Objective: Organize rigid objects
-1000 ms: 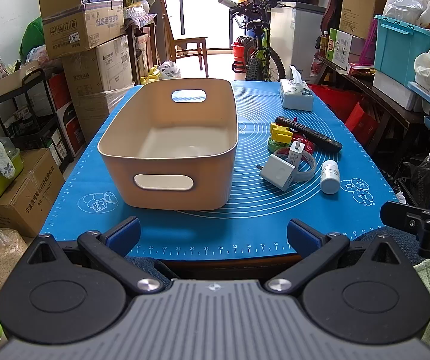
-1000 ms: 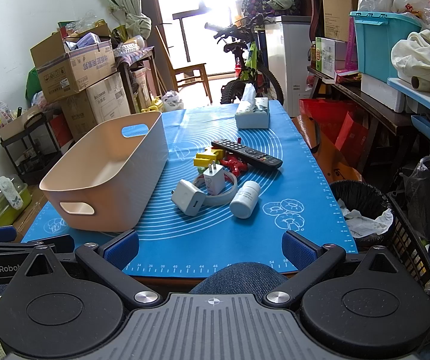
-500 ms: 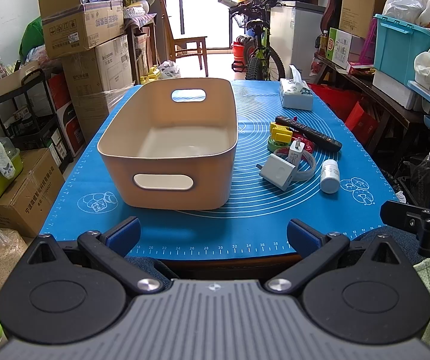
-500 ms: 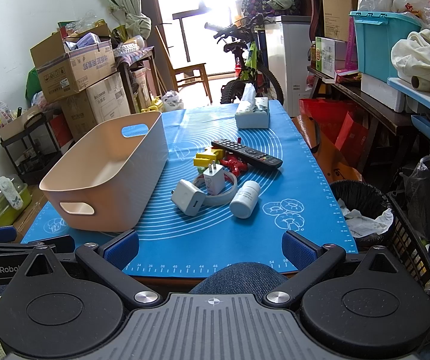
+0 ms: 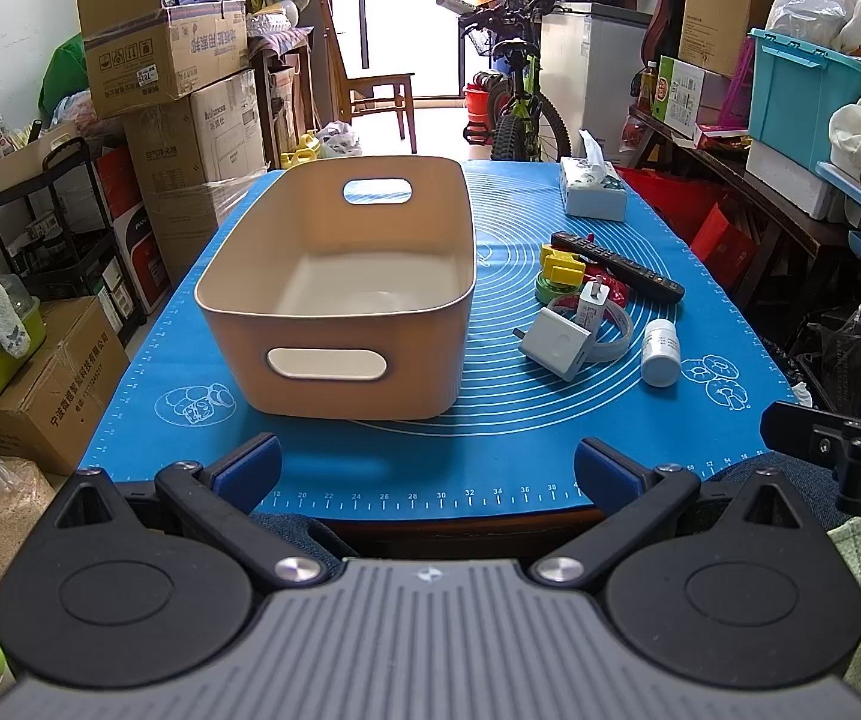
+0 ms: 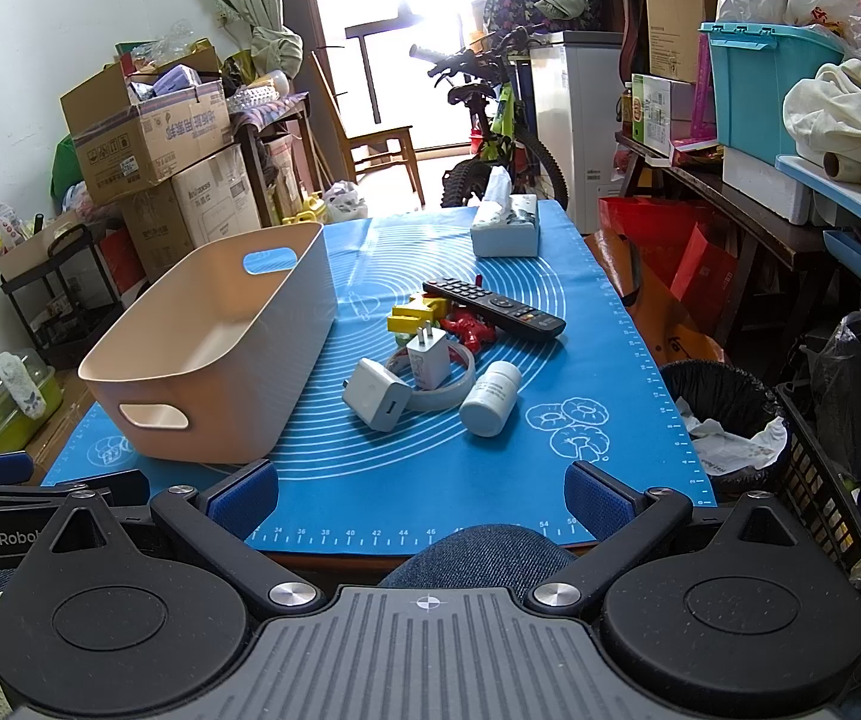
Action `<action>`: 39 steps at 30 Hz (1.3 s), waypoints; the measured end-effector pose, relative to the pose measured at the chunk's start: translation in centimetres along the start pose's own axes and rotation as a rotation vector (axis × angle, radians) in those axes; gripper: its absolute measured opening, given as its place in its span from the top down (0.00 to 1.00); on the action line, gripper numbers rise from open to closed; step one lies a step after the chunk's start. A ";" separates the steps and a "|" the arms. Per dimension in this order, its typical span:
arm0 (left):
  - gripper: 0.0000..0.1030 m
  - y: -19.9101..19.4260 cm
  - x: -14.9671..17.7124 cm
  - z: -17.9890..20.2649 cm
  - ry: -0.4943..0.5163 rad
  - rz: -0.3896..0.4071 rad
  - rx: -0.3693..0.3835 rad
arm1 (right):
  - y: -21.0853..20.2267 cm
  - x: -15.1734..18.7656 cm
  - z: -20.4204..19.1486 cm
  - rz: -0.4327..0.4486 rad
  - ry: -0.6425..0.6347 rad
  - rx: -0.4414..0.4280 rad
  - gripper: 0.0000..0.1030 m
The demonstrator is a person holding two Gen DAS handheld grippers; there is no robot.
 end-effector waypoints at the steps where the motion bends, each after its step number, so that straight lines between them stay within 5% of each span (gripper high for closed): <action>1: 0.01 0.0 0.0 0.0 0.000 0.000 0.000 | 0.0 0.0 0.0 0.000 0.000 0.000 0.02; 28: 0.00 -0.7 -0.1 0.3 0.001 0.001 0.004 | -0.2 -0.1 -0.2 -0.001 0.000 0.003 0.02; 39: 0.00 -0.8 -4.9 -1.9 0.020 0.069 -0.031 | -0.9 -3.0 -0.7 0.058 0.002 -0.044 0.02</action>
Point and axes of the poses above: each gripper's, at about its wrist camera, not at the fingertips, and y roughly the way its jaws point, z to its right, x to its underside, the point moved 5 cm from there along y, roughly the way its jaws point, and after that the axes turned 2 degrees about x, right-handed, at the moved point
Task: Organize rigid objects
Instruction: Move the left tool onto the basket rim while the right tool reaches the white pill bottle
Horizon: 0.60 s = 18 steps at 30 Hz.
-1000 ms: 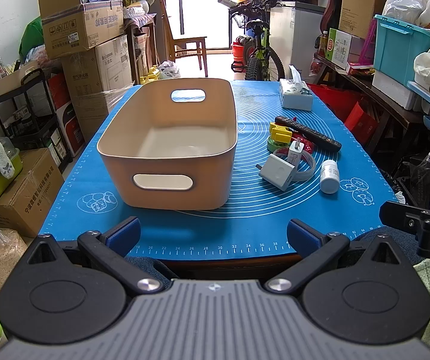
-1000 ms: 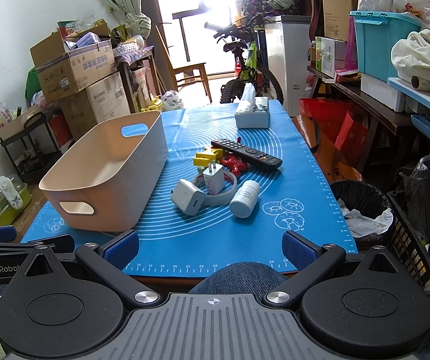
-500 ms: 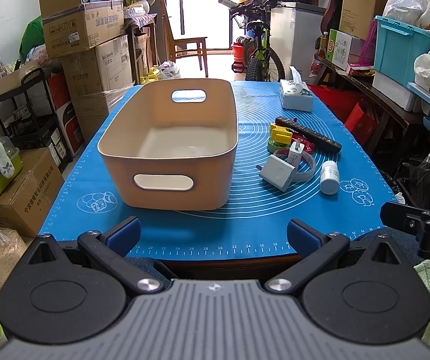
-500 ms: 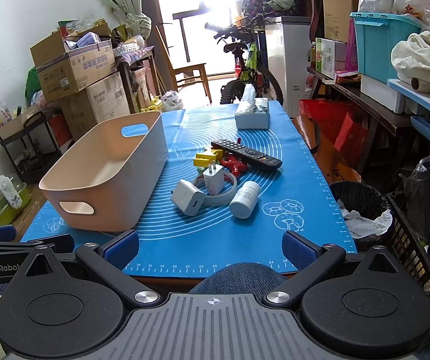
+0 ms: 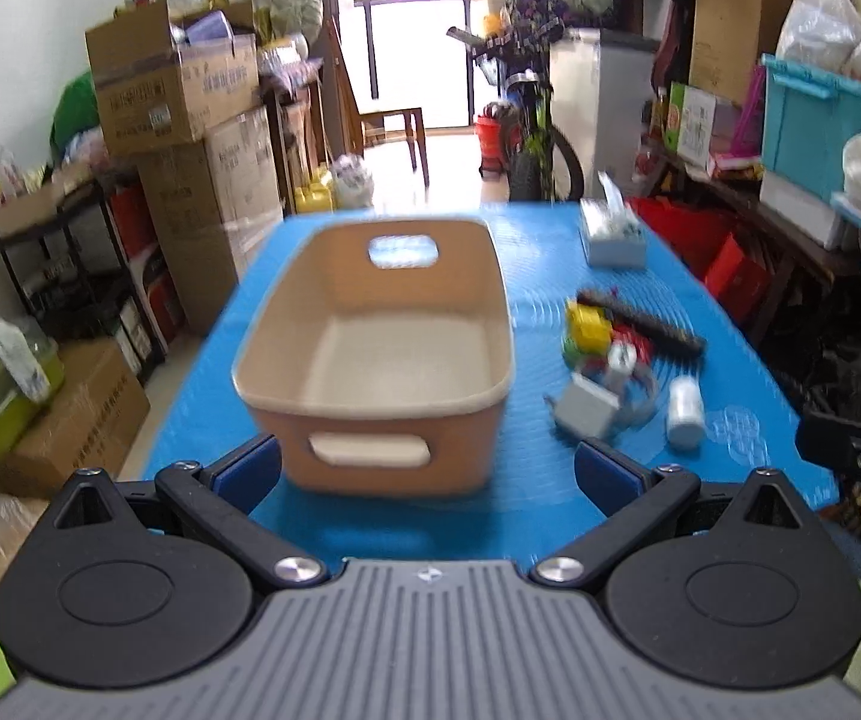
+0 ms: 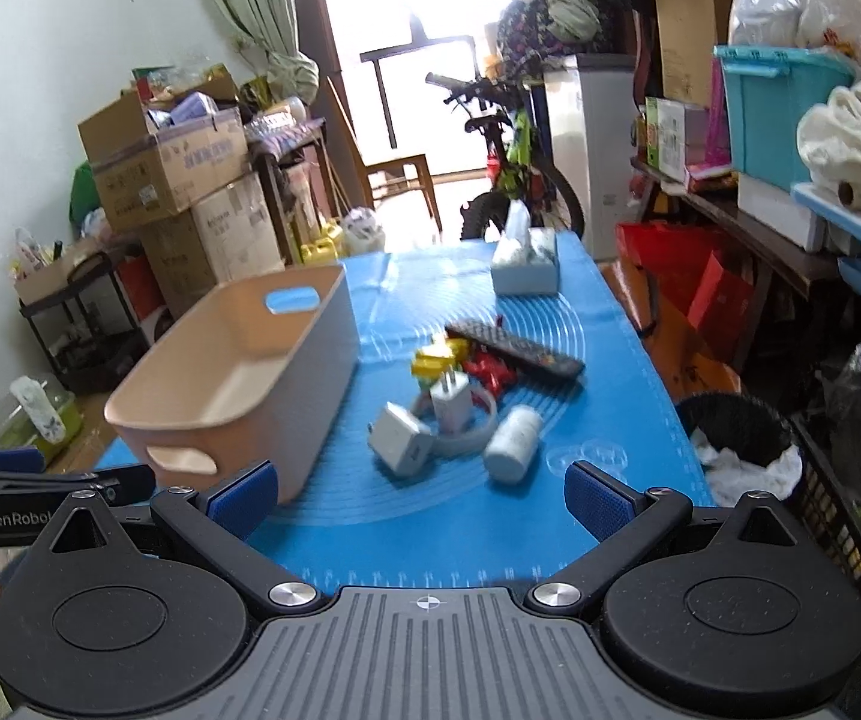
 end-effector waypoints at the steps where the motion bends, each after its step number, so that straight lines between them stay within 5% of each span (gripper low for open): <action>1: 0.00 0.0 -0.7 -0.4 -0.007 0.009 0.002 | 0.0 -0.6 -0.1 0.009 -0.002 -0.001 0.02; 12: 0.00 2.9 -8.3 -4.4 -0.022 0.092 -0.032 | 2.1 -6.3 -0.9 0.115 -0.010 0.015 0.02; 18: 0.00 6.4 -10.6 -6.8 -0.034 0.052 -0.038 | 4.7 -8.3 0.3 0.128 0.030 0.061 0.02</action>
Point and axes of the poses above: each gripper's, at about its wrist camera, not at the fingertips, and y roughly the way its jaws point, z to its right, x to its underside, the point moved 5 cm from there along y, roughly the way its jaws point, and after that the axes turned 2 degrees about x, right-handed, at the moved point
